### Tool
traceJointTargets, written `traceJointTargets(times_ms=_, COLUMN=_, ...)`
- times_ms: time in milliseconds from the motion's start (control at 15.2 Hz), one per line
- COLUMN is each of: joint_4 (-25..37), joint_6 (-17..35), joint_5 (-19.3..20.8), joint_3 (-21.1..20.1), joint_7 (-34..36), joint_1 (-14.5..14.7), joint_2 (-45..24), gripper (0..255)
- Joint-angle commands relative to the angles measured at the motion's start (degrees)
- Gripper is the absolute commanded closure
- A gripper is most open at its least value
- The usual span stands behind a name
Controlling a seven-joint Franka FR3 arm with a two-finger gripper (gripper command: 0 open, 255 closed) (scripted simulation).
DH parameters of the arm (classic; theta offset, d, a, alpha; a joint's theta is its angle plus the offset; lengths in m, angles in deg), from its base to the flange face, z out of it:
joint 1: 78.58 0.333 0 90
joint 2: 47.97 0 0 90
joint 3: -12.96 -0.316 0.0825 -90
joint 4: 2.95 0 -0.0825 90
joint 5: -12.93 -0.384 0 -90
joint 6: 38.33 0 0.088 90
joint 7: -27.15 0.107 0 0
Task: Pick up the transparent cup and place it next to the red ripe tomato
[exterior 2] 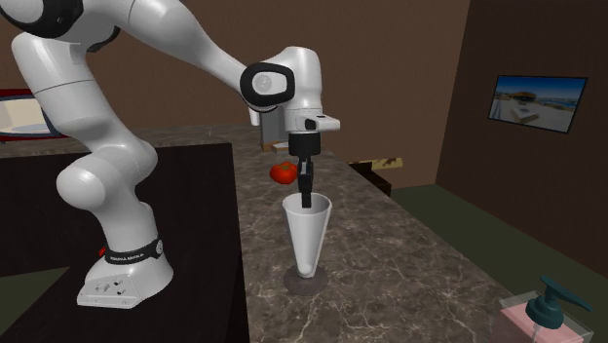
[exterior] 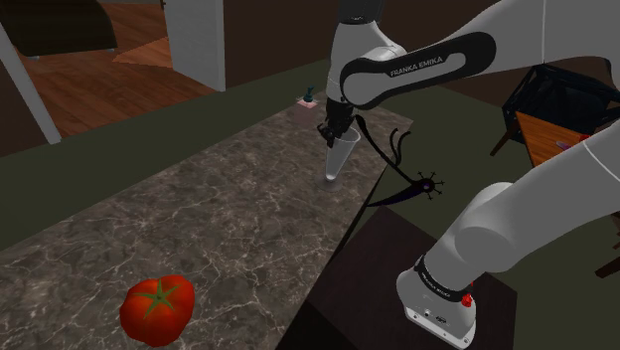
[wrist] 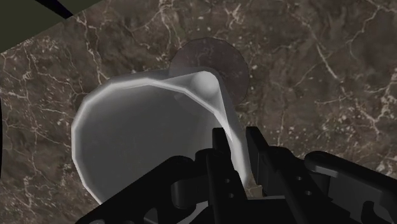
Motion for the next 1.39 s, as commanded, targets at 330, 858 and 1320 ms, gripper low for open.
traceJointTargets(times_ms=330, joint_4=1.92, joint_6=-3.21, joint_5=-0.49, joint_3=0.03, joint_7=-0.75, joint_1=0.13, joint_2=1.31, gripper=255)
traceJointTargets(times_ms=858, joint_4=6.38, joint_6=-9.54, joint_5=-1.26, joint_3=0.03, joint_7=-2.07, joint_1=0.33, joint_2=3.28, gripper=255)
traceJointTargets(times_ms=1320, joint_4=10.88, joint_6=-14.96, joint_5=-1.73, joint_3=-0.01, joint_7=-3.09, joint_1=0.43, joint_2=4.28, gripper=255)
